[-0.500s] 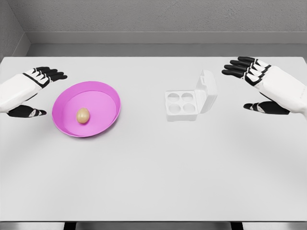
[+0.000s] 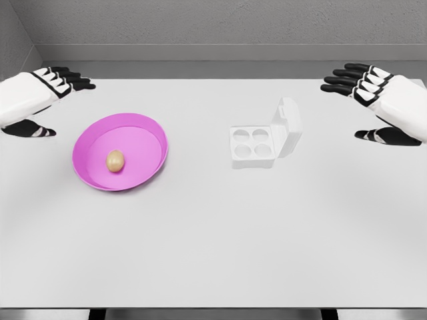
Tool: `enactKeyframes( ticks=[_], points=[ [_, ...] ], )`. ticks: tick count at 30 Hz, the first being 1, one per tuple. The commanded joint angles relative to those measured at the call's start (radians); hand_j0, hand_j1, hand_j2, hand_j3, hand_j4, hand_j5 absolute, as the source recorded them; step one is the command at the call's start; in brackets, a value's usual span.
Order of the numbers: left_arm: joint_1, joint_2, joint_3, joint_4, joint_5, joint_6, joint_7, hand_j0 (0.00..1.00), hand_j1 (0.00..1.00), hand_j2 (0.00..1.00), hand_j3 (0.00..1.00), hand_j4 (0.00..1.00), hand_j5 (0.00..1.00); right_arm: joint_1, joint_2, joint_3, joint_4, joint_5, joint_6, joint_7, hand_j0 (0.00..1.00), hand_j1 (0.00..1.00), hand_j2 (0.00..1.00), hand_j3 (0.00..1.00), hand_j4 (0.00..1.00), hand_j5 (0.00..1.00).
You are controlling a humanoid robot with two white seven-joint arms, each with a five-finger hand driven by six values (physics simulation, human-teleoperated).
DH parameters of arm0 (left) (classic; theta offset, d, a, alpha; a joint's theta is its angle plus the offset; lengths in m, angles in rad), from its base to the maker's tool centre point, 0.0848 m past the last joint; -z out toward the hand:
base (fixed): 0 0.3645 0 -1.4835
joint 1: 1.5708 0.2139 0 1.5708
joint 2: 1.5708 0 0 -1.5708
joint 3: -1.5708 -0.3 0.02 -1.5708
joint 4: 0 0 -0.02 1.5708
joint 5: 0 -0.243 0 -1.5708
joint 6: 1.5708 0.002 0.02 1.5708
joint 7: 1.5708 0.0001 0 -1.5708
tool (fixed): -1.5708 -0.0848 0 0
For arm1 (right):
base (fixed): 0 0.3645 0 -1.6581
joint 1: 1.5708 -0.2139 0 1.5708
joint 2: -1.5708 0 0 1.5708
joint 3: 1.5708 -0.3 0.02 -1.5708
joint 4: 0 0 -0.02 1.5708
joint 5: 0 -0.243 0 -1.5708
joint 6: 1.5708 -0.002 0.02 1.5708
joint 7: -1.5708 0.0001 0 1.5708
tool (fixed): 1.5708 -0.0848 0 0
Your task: Pack egg into the box and close the box lid
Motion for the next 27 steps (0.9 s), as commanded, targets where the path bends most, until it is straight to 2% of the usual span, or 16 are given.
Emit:
enactKeyframes(
  ticks=[1, 2, 4, 5, 7, 9, 11, 13, 15, 17, 20, 21, 23, 25, 27],
  points=[
    [-0.011, 0.007, -0.120, 0.050, -0.012, 0.001, -0.028, 1.00, 1.00, 1.00, 1.00, 1.00, 1.00, 0.002, -0.007, 0.001, 0.000, -0.003, 0.000, 0.001, 1.00, 1.00, 1.00, 1.00, 1.00, 1.00],
    [-0.049, 0.009, -0.155, 0.092, -0.015, 0.001, -0.028, 1.00, 1.00, 1.00, 1.00, 1.00, 1.00, 0.000, -0.006, 0.003, 0.000, -0.002, 0.000, 0.001, 1.00, 1.00, 1.00, 1.00, 1.00, 1.00],
    [-0.157, 0.009, -0.307, 0.164, -0.016, 0.001, -0.028, 1.00, 1.00, 1.00, 1.00, 1.00, 1.00, 0.000, -0.002, 0.012, 0.000, -0.002, 0.000, 0.001, 1.00, 1.00, 1.00, 1.00, 1.00, 1.00],
    [-0.183, 0.009, -0.351, 0.181, -0.011, 0.001, -0.028, 1.00, 1.00, 1.00, 1.00, 1.00, 1.00, -0.002, -0.005, 0.012, 0.000, -0.002, 0.000, 0.001, 1.00, 1.00, 1.00, 1.00, 1.00, 1.00],
    [-0.195, 0.012, -0.416, 0.185, -0.009, 0.001, -0.028, 1.00, 1.00, 1.00, 1.00, 1.00, 1.00, -0.020, -0.006, 0.012, 0.000, -0.003, 0.000, -0.001, 1.00, 1.00, 1.00, 1.00, 1.00, 1.00],
    [-0.261, 0.021, -0.547, 0.231, 0.000, 0.001, -0.028, 1.00, 1.00, 1.00, 1.00, 1.00, 1.00, -0.025, -0.006, 0.012, 0.000, -0.003, 0.000, 0.001, 1.00, 1.00, 1.00, 1.00, 1.00, 1.00],
    [-0.267, 0.046, -0.569, 0.222, 0.055, 0.001, -0.028, 1.00, 1.00, 1.00, 1.00, 1.00, 1.00, -0.025, -0.004, 0.015, 0.000, -0.002, 0.000, 0.001, 1.00, 1.00, 1.00, 1.00, 1.00, 1.00],
    [-0.267, 0.062, -0.571, 0.219, 0.075, 0.001, -0.028, 1.00, 1.00, 1.00, 1.00, 1.00, 1.00, -0.025, -0.002, 0.015, 0.000, -0.002, 0.000, 0.016, 1.00, 1.00, 1.00, 1.00, 1.00, 1.00],
    [-0.269, 0.082, -0.577, 0.218, 0.103, 0.001, -0.028, 1.00, 1.00, 1.00, 1.00, 1.00, 1.00, -0.041, -0.002, 0.014, 0.000, -0.006, 0.000, 0.129, 1.00, 1.00, 1.00, 1.00, 1.00, 1.00],
    [-0.269, 0.113, -0.577, 0.218, 0.127, 0.001, -0.028, 1.00, 1.00, 1.00, 1.00, 1.00, 1.00, -0.043, 0.002, 0.015, 0.000, 0.000, 0.000, 0.133, 1.00, 1.00, 1.00, 1.00, 1.00, 1.00],
    [-0.281, 0.115, -0.577, 0.202, 0.129, 0.001, -0.028, 1.00, 1.00, 1.00, 1.00, 1.00, 1.00, -0.044, 0.002, 0.015, 0.001, 0.000, 0.000, 0.133, 1.00, 1.00, 1.00, 1.00, 1.00, 1.00],
    [-0.284, 0.115, -0.577, 0.193, 0.127, 0.001, -0.028, 0.97, 0.97, 0.97, 0.97, 0.97, 0.97, -0.043, 0.002, 0.015, 0.003, 0.001, 0.000, 0.133, 1.00, 1.00, 1.00, 1.00, 1.00, 1.00],
    [-0.287, 0.104, -0.577, 0.195, 0.120, 0.001, -0.028, 0.78, 0.78, 0.78, 0.78, 0.78, 0.78, -0.043, 0.004, 0.015, 0.004, 0.001, 0.000, 0.133, 1.00, 1.00, 1.00, 1.00, 1.00, 1.00],
    [-0.289, 0.101, -0.578, 0.196, 0.101, 0.001, -0.028, 0.70, 0.70, 0.70, 0.70, 0.70, 0.70, -0.043, 0.004, 0.014, 0.006, -0.002, 0.000, 0.133, 1.00, 1.00, 1.00, 1.00, 1.00, 1.00],
    [-0.292, 0.099, -0.581, 0.202, 0.087, 0.001, -0.028, 0.70, 0.70, 0.70, 0.70, 0.70, 0.70, -0.044, 0.002, 0.010, 0.006, -0.005, 0.000, 0.131, 1.00, 1.00, 1.00, 1.00, 1.00, 1.00]
  ],
)
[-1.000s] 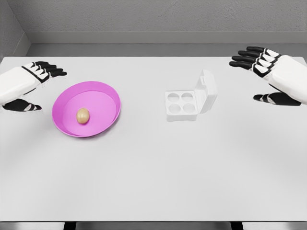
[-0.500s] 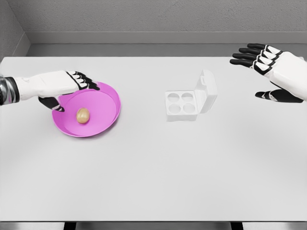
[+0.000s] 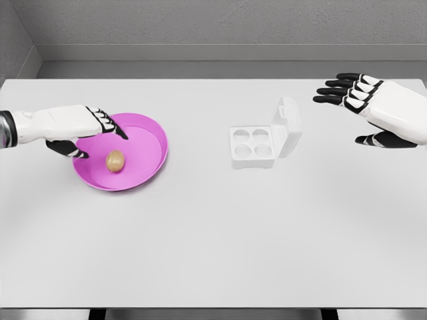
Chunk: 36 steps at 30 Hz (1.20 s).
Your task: Pack egg into the box and close the box lid
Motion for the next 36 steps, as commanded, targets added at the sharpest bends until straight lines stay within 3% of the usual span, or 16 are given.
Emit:
enactKeyframes(
  ticks=[1, 7, 16, 18, 23, 26, 30, 36],
  points=[
    [0.000, -0.004, -0.007, 0.002, -0.008, 0.003, 0.000, 0.71, 0.71, 0.71, 0.71, 0.71, 0.71, 0.000, -0.005, -0.002, 0.001, -0.009, 0.001, 0.000, 1.00, 1.00, 1.00, 1.00, 1.00, 1.00],
    [-0.005, -0.030, -0.025, 0.006, -0.070, 0.003, 0.000, 0.84, 0.84, 0.84, 0.84, 0.84, 0.84, -0.002, -0.006, -0.005, -0.001, -0.012, 0.001, 0.000, 1.00, 1.00, 1.00, 1.00, 1.00, 1.00],
    [-0.011, -0.031, -0.024, 0.008, -0.166, 0.003, 0.000, 0.85, 0.85, 0.85, 0.85, 0.85, 0.85, -0.021, 0.007, 0.002, 0.002, -0.009, 0.001, 0.000, 1.00, 1.00, 1.00, 1.00, 1.00, 1.00],
    [-0.015, -0.056, -0.024, 0.011, -0.223, 0.003, 0.000, 0.84, 0.84, 0.84, 0.84, 0.84, 0.84, -0.023, 0.006, 0.002, 0.002, -0.009, 0.001, 0.000, 1.00, 1.00, 1.00, 1.00, 1.00, 1.00],
    [-0.015, -0.094, -0.024, 0.037, -0.269, 0.003, 0.000, 0.82, 0.82, 0.82, 0.82, 0.82, 0.82, -0.023, 0.007, 0.002, 0.004, -0.009, 0.001, 0.000, 1.00, 1.00, 1.00, 1.00, 1.00, 1.00],
    [-0.017, -0.107, -0.024, 0.046, -0.271, 0.003, 0.000, 0.80, 0.80, 0.80, 0.80, 0.80, 0.80, -0.025, 0.046, 0.010, 0.062, -0.007, 0.001, 0.009, 1.00, 1.00, 1.00, 1.00, 1.00, 1.00],
    [-0.015, -0.124, -0.025, 0.045, -0.272, 0.003, 0.000, 0.81, 0.81, 0.81, 0.81, 0.81, 0.81, -0.041, 0.092, 0.018, 0.145, 0.006, 0.001, 0.092, 1.00, 1.00, 1.00, 1.00, 1.00, 1.00],
    [-0.006, -0.125, -0.033, 0.045, -0.292, 0.003, 0.000, 0.81, 0.81, 0.81, 0.81, 0.81, 0.81, -0.083, 0.145, 0.045, 0.203, 0.034, 0.001, 0.161, 1.00, 1.00, 1.00, 1.00, 1.00, 1.00]
  ],
)
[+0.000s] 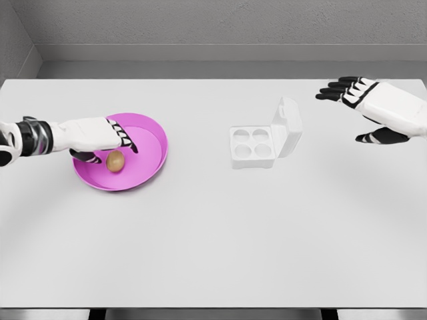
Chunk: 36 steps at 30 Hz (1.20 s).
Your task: Pack egg into the box and close the box lid
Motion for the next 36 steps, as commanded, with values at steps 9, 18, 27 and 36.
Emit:
enactKeyframes(
  ticks=[9, 18, 27, 36],
  points=[
    [0.008, 0.000, -0.004, 0.000, -0.008, 0.002, 0.000, 0.82, 0.82, 0.82, 0.82, 0.82, 0.82, -0.064, 0.089, 0.063, 0.147, 0.039, 0.044, 0.079, 1.00, 1.00, 1.00, 1.00, 1.00, 1.00],
    [0.008, 0.000, -0.032, 0.000, -0.008, 0.002, 0.000, 0.80, 0.80, 0.80, 0.80, 0.80, 0.80, -0.104, 0.120, 0.127, 0.216, 0.056, 0.046, 0.102, 1.00, 1.00, 1.00, 1.00, 1.00, 1.00],
    [0.006, 0.000, -0.030, 0.001, -0.020, 0.002, 0.000, 0.61, 0.61, 0.61, 0.61, 0.61, 0.61, -0.106, 0.137, 0.129, 0.240, 0.070, 0.046, 0.103, 1.00, 1.00, 1.00, 1.00, 1.00, 1.00],
    [0.008, 0.000, -0.030, 0.000, -0.020, 0.002, 0.000, 0.61, 0.61, 0.61, 0.61, 0.61, 0.61, -0.115, 0.160, 0.135, 0.280, 0.093, 0.048, 0.103, 1.00, 1.00, 1.00, 1.00, 1.00, 1.00]
  ],
)
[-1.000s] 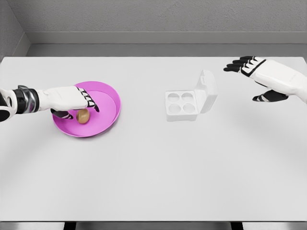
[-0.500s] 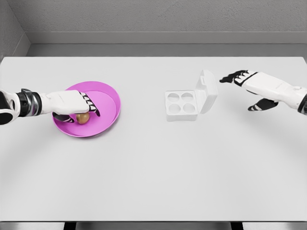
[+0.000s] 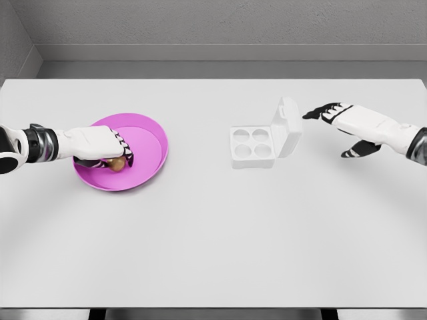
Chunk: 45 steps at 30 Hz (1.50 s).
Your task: Pack egg into the box and close the box lid
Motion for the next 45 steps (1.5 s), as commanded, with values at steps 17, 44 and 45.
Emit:
enactKeyframes(
  ticks=[17, 44, 45],
  points=[
    [-0.015, 0.004, 0.029, -0.037, 0.013, 0.002, 0.000, 0.40, 0.40, 0.40, 0.40, 0.40, 0.40, -0.005, 0.015, 0.002, 0.035, 0.000, 0.001, 0.000, 1.00, 1.00, 1.00, 1.00, 1.00, 1.00],
    [-0.015, -0.145, 0.159, -0.111, 0.025, 0.002, 0.000, 0.40, 0.40, 0.40, 0.40, 0.40, 0.40, -0.012, 0.015, 0.002, 0.024, 0.000, 0.000, 0.000, 1.00, 1.00, 1.00, 1.00, 1.00, 1.00],
    [-0.015, -0.157, 0.162, -0.111, 0.024, 0.002, 0.000, 0.40, 0.40, 0.40, 0.40, 0.40, 0.40, -0.012, 0.015, 0.002, 0.024, 0.000, 0.000, 0.000, 1.00, 1.00, 1.00, 1.00, 1.00, 1.00]
  ],
)
